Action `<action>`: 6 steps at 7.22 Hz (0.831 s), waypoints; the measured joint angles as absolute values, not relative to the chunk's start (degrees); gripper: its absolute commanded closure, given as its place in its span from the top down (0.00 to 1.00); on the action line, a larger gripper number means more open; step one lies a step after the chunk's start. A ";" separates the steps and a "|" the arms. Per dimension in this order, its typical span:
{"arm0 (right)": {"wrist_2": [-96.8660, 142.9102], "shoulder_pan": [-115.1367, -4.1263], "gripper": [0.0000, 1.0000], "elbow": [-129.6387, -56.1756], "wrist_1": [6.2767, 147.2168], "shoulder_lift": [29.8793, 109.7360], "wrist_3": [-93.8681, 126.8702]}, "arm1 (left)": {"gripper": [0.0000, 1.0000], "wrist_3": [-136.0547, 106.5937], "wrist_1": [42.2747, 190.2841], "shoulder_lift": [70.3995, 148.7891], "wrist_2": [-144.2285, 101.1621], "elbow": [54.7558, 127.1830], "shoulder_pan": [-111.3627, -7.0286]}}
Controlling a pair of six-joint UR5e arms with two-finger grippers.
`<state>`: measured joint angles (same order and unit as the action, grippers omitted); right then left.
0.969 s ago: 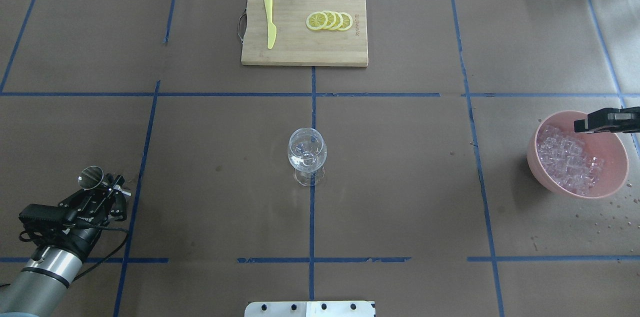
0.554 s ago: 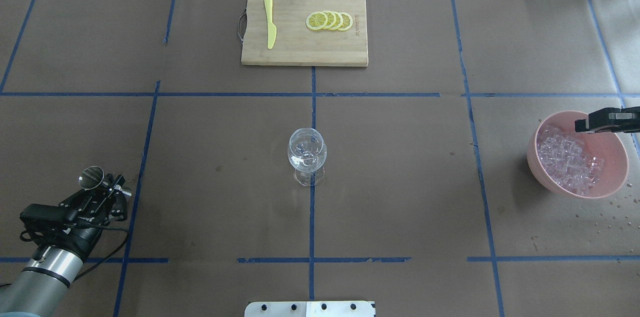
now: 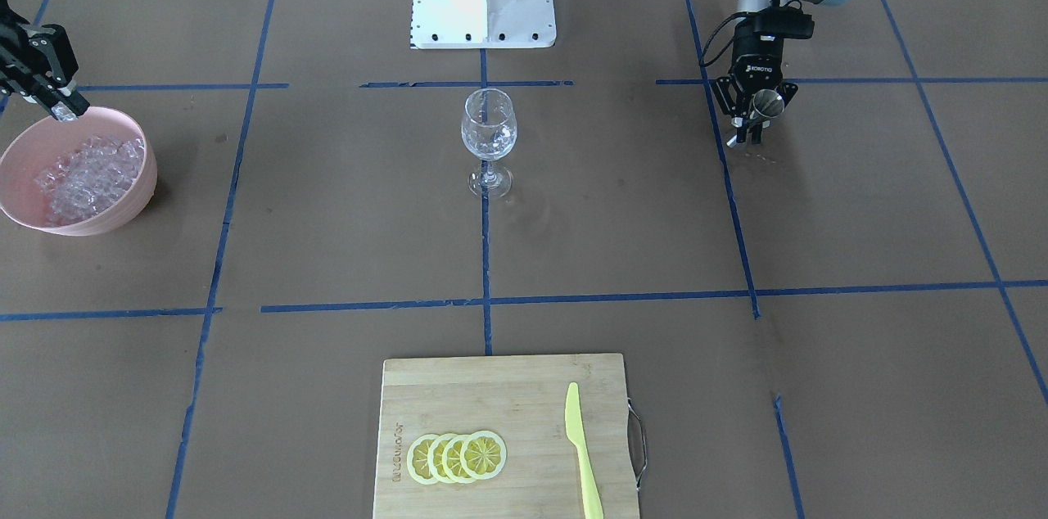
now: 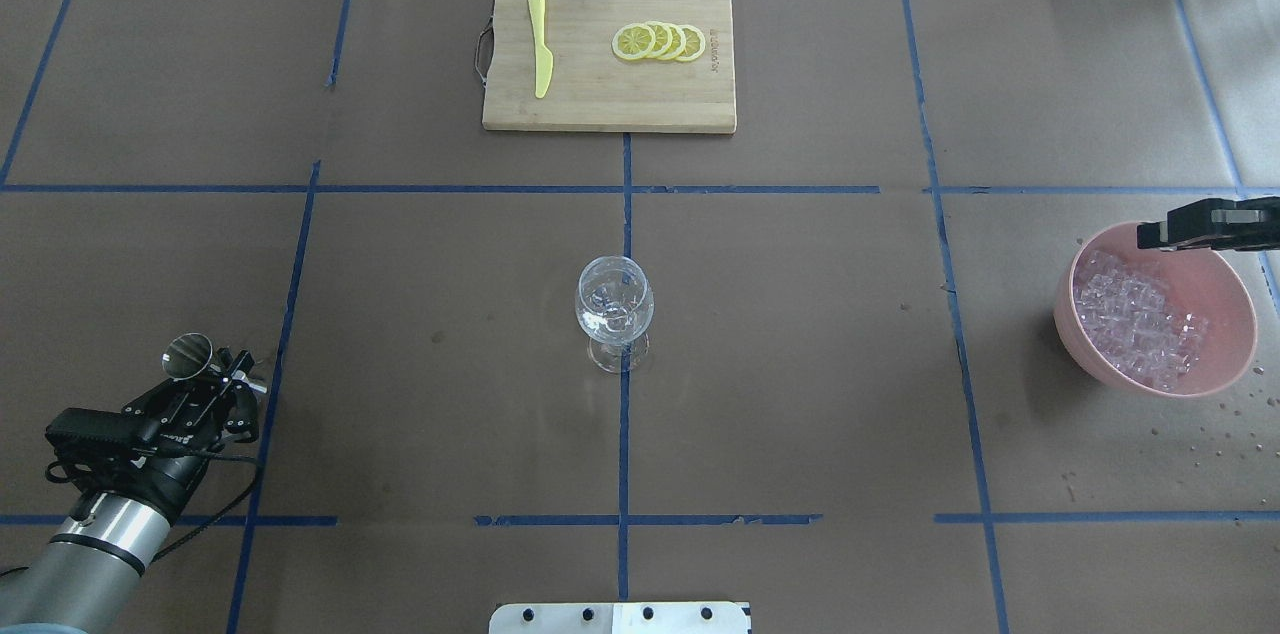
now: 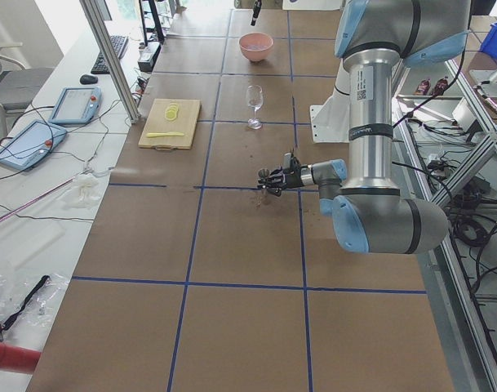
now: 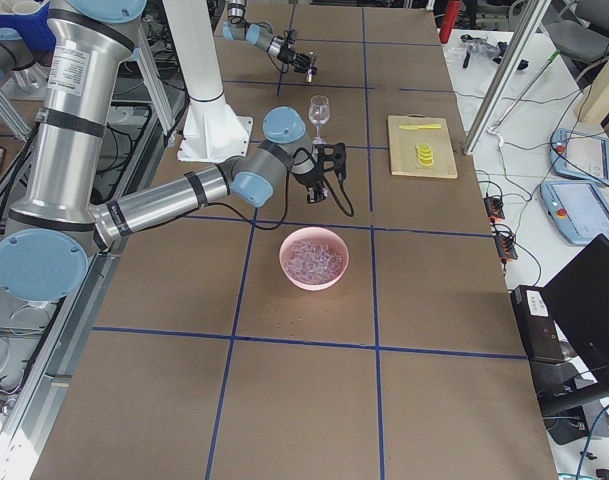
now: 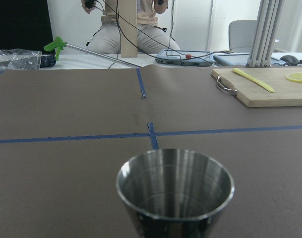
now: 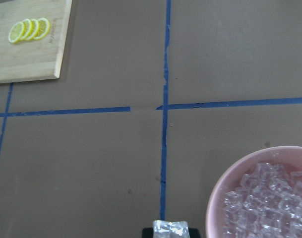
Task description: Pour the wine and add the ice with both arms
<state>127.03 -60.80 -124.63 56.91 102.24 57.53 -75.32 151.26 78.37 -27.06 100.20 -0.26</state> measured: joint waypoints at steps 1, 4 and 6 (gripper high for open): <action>128.39 -60.77 0.00 -124.69 56.96 99.33 61.02 | 0.03 -75.32 151.26 78.50 -27.07 100.20 -0.26; 131.23 -60.61 0.00 -124.62 57.16 92.87 66.51 | 0.12 -75.25 151.26 78.57 -27.57 100.19 -0.27; 132.36 -59.77 0.00 -124.57 57.31 88.61 70.68 | 0.18 -75.21 151.26 78.57 -27.85 100.20 -0.26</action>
